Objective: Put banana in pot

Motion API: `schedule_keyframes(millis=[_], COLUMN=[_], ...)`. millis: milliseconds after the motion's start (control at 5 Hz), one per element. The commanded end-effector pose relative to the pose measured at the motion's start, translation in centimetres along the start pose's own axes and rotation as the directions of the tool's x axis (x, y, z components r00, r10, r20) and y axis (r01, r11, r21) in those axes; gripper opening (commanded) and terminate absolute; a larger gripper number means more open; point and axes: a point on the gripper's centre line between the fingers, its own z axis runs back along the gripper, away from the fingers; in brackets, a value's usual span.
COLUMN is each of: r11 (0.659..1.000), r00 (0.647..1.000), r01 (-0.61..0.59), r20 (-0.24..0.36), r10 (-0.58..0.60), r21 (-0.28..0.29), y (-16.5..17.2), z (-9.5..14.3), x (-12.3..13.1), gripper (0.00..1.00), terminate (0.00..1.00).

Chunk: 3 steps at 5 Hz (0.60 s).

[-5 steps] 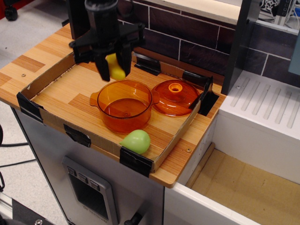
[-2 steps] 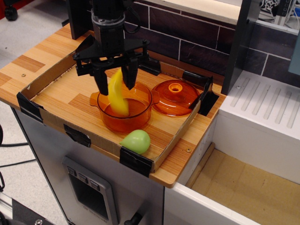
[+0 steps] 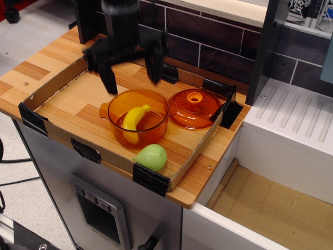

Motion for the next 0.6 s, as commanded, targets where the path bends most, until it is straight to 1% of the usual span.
schedule_keyframes(millis=[0,200,400], r11=[0.999,0.999,0.999], r00=[1.000,1.000,1.000], r01=[-0.009,-0.009,-0.009], r20=[-0.006,-0.006,-0.006], r10=[0.009,0.009,0.009], r21=[-0.045,-0.045,-0.045], y=[-0.97,-0.97,-0.97], z=[6.82,6.82,6.82], x=[2.87,2.87,2.87], gripper=[1.00,1.00,1.00], terminate=[0.00,0.00,1.00])
